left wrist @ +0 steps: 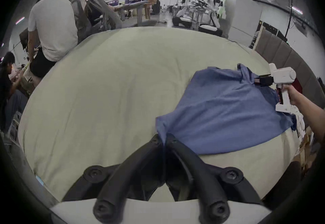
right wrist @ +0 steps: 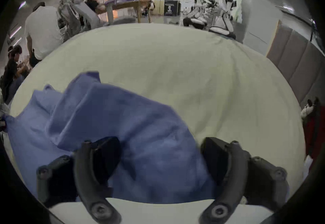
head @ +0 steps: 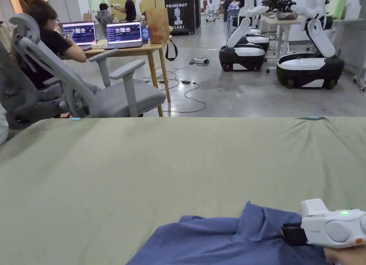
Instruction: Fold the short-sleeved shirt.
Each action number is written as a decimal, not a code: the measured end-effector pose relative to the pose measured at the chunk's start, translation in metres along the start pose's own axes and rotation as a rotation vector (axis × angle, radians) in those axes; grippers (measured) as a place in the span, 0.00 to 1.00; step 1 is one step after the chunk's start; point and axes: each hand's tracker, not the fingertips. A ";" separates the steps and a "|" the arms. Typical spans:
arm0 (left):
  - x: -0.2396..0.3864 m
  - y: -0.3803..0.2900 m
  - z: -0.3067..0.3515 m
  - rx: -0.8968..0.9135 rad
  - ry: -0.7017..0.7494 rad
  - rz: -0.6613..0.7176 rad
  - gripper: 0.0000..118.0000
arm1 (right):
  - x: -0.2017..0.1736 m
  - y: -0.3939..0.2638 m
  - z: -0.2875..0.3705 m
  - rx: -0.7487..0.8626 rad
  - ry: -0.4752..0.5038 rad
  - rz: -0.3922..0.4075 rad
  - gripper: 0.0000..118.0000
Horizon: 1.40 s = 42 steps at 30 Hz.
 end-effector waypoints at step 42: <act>0.136 0.392 0.208 0.835 0.251 -0.177 0.00 | 0.033 0.209 0.516 0.919 -0.500 0.010 0.01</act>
